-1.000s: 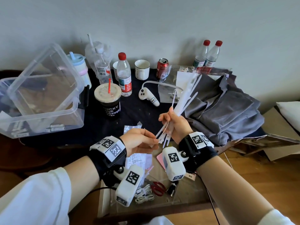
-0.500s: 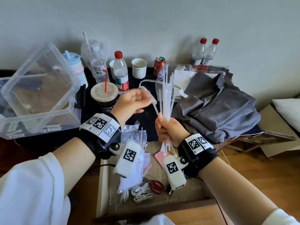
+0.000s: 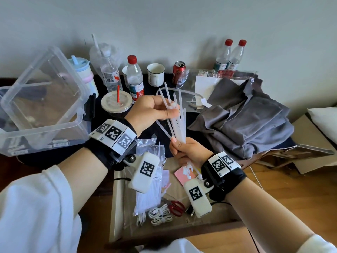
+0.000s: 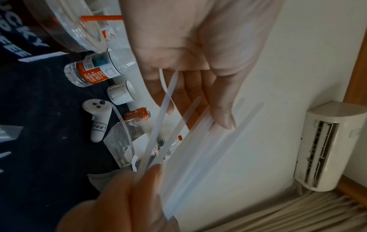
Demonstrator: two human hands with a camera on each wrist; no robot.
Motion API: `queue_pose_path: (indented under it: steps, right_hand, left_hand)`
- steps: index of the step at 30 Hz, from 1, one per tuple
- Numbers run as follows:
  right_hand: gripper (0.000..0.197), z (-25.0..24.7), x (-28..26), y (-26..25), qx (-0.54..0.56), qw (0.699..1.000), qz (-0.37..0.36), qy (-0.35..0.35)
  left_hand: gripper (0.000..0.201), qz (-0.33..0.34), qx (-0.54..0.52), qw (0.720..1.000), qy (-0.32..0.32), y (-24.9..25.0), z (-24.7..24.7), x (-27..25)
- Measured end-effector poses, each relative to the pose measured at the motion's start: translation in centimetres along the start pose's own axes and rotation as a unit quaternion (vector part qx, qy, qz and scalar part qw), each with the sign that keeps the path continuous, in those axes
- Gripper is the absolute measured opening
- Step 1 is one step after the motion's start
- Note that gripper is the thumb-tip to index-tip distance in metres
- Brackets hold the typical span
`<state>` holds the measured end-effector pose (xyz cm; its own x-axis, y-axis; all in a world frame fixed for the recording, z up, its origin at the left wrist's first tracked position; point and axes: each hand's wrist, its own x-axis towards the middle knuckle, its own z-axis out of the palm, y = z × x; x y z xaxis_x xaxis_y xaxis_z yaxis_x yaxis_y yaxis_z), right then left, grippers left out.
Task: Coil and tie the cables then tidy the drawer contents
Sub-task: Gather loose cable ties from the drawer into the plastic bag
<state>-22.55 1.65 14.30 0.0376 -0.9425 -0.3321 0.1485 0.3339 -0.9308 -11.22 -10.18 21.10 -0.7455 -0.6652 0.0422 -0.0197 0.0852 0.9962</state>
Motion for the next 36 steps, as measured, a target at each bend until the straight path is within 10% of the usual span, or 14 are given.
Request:
queue_pose_path:
  steps: [36]
  right_hand:
    - [0.042, -3.3, -0.3, 2.4, -0.060, 0.996, 0.067, 0.019]
  left_hand:
    - [0.016, 0.008, 0.168, 0.985, -0.027, 0.8, -1.6, 0.4]
